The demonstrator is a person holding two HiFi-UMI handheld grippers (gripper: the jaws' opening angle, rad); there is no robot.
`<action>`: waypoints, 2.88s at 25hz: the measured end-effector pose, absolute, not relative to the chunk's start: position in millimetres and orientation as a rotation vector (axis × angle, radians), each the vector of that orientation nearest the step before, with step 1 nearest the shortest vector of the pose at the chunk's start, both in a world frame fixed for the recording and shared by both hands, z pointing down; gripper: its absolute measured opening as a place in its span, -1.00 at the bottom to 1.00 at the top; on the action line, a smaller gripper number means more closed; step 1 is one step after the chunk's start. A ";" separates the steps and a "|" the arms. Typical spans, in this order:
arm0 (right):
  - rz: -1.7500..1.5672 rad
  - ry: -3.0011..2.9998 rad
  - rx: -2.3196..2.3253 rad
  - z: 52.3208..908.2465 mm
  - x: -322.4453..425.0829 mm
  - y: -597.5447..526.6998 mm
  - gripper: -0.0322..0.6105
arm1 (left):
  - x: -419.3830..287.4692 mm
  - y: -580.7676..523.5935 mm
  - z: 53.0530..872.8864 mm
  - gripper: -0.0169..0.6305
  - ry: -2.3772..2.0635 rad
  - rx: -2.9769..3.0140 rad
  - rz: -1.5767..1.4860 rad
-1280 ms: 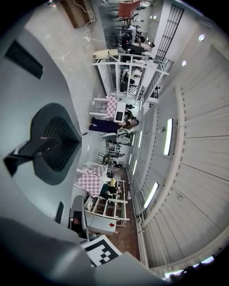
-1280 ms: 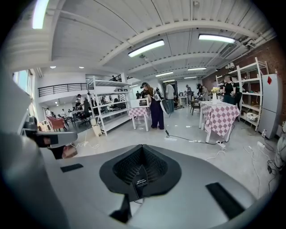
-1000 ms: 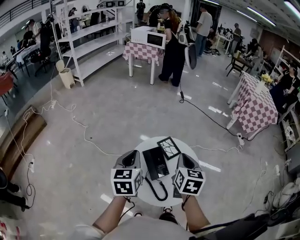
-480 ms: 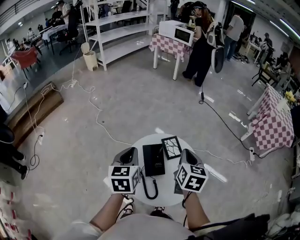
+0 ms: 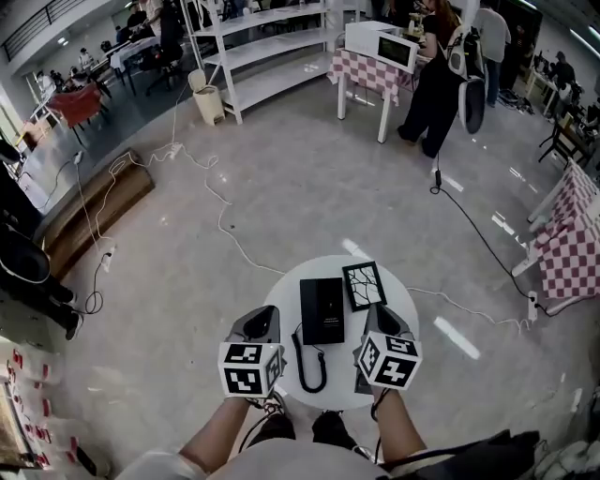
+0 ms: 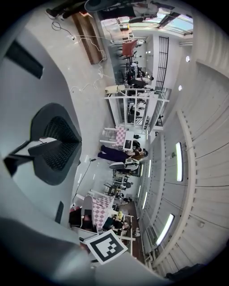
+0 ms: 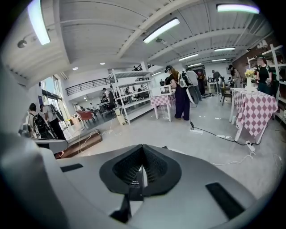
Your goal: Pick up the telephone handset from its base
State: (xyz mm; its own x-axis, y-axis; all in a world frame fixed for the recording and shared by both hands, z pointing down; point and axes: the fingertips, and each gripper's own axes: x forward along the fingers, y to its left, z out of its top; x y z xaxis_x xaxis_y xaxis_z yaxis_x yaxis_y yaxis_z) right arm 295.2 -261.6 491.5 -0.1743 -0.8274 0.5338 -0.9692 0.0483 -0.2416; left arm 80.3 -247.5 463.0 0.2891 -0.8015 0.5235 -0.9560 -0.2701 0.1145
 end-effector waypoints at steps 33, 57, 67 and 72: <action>0.904 -1.998 1.549 605.1 282.5 -237.8 -0.83 | 124.0 -234.7 607.3 -0.74 -1.316 1.968 0.579; 0.982 -1.946 1.553 635.7 292.8 -247.8 -0.83 | 150.1 -273.3 655.3 -0.09 -1.160 1.863 0.548; 1.008 -1.943 1.558 640.5 298.1 -244.6 -0.83 | 151.7 -274.8 658.8 -0.10 -1.097 1.843 0.477; 1.007 -1.944 1.548 641.9 295.2 -241.0 -0.83 | 149.9 -273.1 653.5 -0.28 -1.122 1.861 0.520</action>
